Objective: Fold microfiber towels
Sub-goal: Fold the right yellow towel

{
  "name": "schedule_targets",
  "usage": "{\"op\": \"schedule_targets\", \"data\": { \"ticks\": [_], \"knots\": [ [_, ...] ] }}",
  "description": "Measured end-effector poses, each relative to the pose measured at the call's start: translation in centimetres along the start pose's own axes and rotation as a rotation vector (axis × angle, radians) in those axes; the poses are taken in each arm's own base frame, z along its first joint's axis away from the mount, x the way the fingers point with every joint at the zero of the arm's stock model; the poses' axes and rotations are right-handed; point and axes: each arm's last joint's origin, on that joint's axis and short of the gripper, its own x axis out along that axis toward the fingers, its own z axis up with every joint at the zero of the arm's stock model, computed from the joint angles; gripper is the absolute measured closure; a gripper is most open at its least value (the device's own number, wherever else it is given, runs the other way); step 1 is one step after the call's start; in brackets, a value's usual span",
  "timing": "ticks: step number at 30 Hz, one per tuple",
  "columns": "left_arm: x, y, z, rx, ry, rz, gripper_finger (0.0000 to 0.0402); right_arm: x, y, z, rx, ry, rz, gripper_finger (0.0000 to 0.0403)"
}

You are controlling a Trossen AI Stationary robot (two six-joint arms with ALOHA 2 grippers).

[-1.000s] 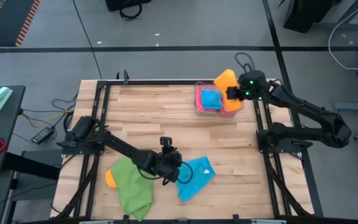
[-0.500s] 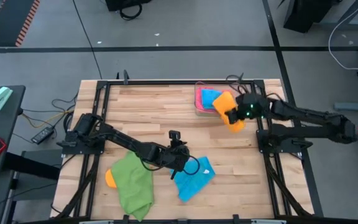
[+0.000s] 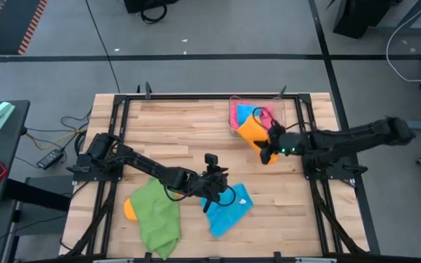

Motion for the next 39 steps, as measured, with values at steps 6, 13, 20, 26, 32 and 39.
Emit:
{"op": "schedule_targets", "data": {
  "ticks": [6, 13, 20, 26, 32, 39],
  "knots": [
    [0.0, -0.3, -0.1, -0.042, -0.006, -0.104, 0.0301, 1.8, 3.0, -2.6, -0.231, -0.002, -0.008, 0.0365],
    [-0.4, -1.0, -0.9, -0.069, 0.062, -0.163, 0.0307, 4.2, 6.0, -5.3, -0.498, -0.055, 0.04, 0.0365],
    [-1.0, -1.0, -0.9, -0.162, 0.084, 0.025, 0.0303, 6.1, 6.7, -6.8, -0.587, -0.069, 0.049, 0.0364],
    [-0.8, -0.7, -1.0, -0.218, 0.093, 0.059, 0.0246, 5.6, 7.1, -7.2, -0.671, -0.061, 0.067, 0.0364],
    [-0.2, 0.6, -1.1, -0.304, 0.097, 0.088, 0.0152, 4.2, 7.7, -7.7, -0.76, -0.088, 0.069, 0.0364],
    [0.1, 2.3, 0.5, -0.415, -0.022, 0.037, 0.0089, 3.0, 8.2, -9.0, -0.847, -0.105, 0.018, 0.0364]
  ]
}}
